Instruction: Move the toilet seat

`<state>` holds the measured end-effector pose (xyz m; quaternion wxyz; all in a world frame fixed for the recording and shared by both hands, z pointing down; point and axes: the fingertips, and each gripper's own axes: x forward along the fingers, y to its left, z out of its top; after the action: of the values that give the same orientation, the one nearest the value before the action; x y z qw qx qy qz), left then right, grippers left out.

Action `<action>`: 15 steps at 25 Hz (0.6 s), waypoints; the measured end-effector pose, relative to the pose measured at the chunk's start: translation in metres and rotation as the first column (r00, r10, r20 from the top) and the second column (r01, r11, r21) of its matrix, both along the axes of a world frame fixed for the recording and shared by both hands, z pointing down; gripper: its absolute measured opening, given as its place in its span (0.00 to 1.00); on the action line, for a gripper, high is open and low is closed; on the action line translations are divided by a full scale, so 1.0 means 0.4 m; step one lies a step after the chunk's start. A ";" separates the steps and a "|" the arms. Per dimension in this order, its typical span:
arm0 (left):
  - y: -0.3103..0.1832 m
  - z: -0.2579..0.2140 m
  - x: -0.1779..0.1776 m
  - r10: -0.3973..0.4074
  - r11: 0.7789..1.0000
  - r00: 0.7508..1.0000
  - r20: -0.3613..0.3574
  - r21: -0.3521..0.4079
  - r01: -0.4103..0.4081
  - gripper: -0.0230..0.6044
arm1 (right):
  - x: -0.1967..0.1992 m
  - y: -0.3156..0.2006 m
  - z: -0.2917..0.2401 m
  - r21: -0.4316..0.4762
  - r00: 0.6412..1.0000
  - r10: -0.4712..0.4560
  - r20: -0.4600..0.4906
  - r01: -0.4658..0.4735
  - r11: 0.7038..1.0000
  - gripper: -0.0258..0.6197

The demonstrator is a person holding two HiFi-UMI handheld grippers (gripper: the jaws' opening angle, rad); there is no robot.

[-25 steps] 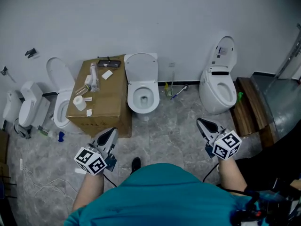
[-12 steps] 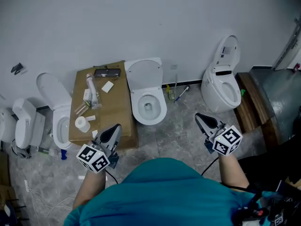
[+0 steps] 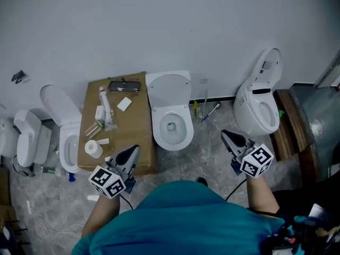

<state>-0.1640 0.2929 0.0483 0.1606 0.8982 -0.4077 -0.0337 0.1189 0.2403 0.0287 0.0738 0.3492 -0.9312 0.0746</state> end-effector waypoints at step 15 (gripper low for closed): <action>-0.380 0.059 0.289 -0.278 0.956 0.960 0.012 -0.097 0.278 0.02 | 0.220 -0.544 0.074 -0.043 0.957 -0.286 0.041 0.288 0.957 0.04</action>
<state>-0.0483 0.1411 0.0721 0.1981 0.8231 -0.5310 -0.0367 0.2071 0.0226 0.0583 0.0764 0.2073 -0.9710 0.0917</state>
